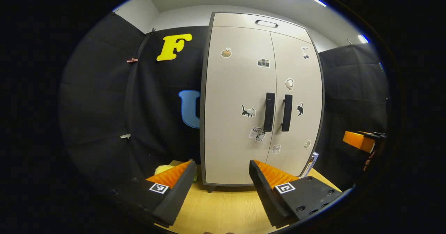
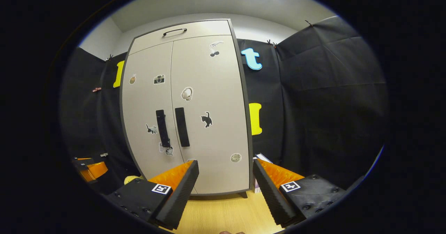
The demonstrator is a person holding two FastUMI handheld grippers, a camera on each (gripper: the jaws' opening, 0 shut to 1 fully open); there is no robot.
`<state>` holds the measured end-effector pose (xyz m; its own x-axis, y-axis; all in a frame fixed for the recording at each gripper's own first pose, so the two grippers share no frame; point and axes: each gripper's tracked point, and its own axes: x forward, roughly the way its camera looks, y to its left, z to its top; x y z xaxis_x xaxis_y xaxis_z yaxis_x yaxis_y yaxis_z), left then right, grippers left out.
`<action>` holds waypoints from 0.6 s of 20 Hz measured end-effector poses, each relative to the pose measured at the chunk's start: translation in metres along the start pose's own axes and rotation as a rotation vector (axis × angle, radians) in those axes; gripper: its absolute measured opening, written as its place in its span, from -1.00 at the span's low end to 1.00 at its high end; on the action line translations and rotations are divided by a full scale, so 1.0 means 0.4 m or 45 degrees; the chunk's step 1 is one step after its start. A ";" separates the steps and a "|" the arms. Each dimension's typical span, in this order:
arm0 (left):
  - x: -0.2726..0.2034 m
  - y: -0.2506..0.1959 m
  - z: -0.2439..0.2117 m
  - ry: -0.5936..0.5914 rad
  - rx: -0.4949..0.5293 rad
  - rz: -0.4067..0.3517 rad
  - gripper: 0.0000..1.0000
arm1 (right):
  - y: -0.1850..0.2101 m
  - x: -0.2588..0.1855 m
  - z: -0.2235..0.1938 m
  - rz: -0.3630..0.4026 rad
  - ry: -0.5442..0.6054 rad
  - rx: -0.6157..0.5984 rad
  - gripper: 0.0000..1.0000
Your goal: Open the right door of the double-door shoe cabinet with the right hand, and open the left door with the left hand.
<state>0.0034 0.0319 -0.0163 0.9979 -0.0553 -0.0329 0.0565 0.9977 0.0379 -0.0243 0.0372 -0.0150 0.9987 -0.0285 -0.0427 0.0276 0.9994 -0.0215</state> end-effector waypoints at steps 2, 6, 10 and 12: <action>-0.002 0.001 0.000 0.002 -0.004 -0.006 0.89 | 0.004 -0.006 -0.005 0.001 0.008 0.016 0.96; -0.005 -0.001 -0.005 0.008 0.007 -0.023 0.90 | 0.010 -0.013 -0.016 -0.003 0.025 0.023 0.96; -0.010 -0.005 -0.018 0.024 0.013 -0.038 0.89 | 0.033 -0.014 -0.018 0.017 0.039 0.032 0.96; -0.012 -0.005 -0.024 0.030 0.007 -0.042 0.90 | 0.044 -0.007 -0.015 0.024 0.044 0.029 0.96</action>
<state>-0.0018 0.0306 -0.0258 0.9945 -0.0870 -0.0579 0.0895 0.9951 0.0419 -0.0270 0.0547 -0.0212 0.9970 -0.0102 -0.0773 0.0104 0.9999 0.0026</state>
